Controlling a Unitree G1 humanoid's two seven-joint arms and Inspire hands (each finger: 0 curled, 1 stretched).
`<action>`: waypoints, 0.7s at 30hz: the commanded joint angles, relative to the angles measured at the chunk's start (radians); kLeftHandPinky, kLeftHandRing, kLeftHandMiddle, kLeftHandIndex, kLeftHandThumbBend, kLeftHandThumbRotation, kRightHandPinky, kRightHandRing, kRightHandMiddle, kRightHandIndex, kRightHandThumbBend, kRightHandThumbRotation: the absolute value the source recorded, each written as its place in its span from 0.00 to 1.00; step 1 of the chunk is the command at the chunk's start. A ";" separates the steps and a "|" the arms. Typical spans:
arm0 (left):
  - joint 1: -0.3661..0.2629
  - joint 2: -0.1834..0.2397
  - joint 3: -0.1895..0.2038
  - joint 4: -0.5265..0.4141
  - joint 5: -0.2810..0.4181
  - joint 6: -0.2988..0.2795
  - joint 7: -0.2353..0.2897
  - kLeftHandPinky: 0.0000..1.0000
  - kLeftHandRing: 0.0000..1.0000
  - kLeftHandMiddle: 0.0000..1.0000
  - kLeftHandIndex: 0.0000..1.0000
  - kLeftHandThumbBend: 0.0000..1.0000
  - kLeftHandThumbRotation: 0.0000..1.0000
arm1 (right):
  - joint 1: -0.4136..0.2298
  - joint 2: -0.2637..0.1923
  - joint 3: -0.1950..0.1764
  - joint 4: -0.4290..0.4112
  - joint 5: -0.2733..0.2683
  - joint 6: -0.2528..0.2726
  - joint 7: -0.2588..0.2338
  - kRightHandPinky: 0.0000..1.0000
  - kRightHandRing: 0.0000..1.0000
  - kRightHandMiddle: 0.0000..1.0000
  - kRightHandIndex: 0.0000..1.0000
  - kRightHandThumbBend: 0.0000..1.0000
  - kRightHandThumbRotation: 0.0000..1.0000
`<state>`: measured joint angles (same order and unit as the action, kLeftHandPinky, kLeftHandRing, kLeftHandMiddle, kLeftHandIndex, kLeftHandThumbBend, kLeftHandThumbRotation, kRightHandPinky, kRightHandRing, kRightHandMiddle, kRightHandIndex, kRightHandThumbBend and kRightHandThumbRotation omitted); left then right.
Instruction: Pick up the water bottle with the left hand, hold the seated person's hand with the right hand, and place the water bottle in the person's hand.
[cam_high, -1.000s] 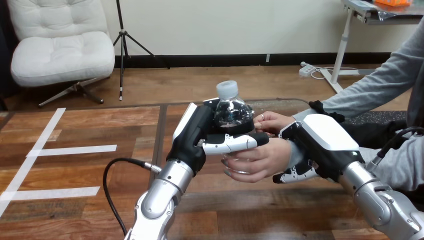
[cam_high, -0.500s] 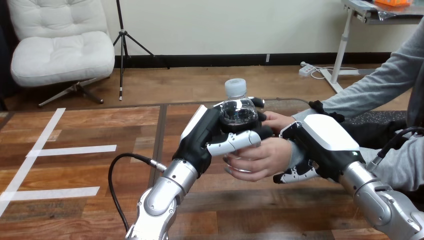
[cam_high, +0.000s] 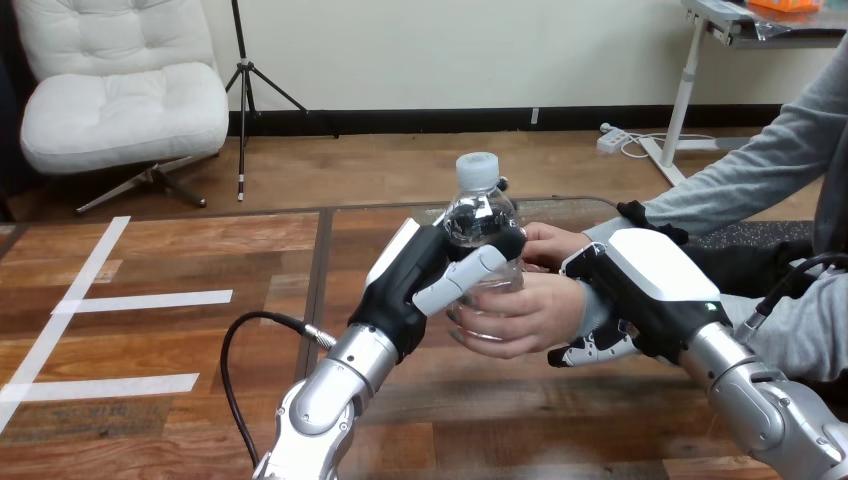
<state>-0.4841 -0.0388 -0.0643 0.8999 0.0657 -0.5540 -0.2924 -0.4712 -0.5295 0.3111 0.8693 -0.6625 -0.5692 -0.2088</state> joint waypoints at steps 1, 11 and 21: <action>-0.064 -0.003 0.011 0.006 -0.023 -0.027 -0.004 1.00 1.00 1.00 1.00 1.00 0.86 | -0.076 -0.017 -0.034 -0.059 0.027 -0.016 -0.033 0.14 0.19 0.25 0.26 0.76 0.00; -0.062 0.001 0.007 0.007 -0.012 -0.041 0.015 1.00 1.00 1.00 1.00 1.00 0.89 | -0.073 -0.019 -0.036 -0.065 0.033 -0.015 -0.023 0.14 0.19 0.25 0.26 0.76 0.00; -0.049 0.002 0.009 -0.025 -0.018 -0.004 0.027 1.00 1.00 1.00 1.00 1.00 0.96 | -0.071 -0.022 -0.033 -0.070 0.026 -0.014 -0.031 0.15 0.19 0.25 0.26 0.76 0.00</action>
<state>-0.4841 -0.0428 -0.0617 0.9116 0.0564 -0.5649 -0.2756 -0.4711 -0.5374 0.3111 0.8692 -0.6625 -0.5690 -0.2087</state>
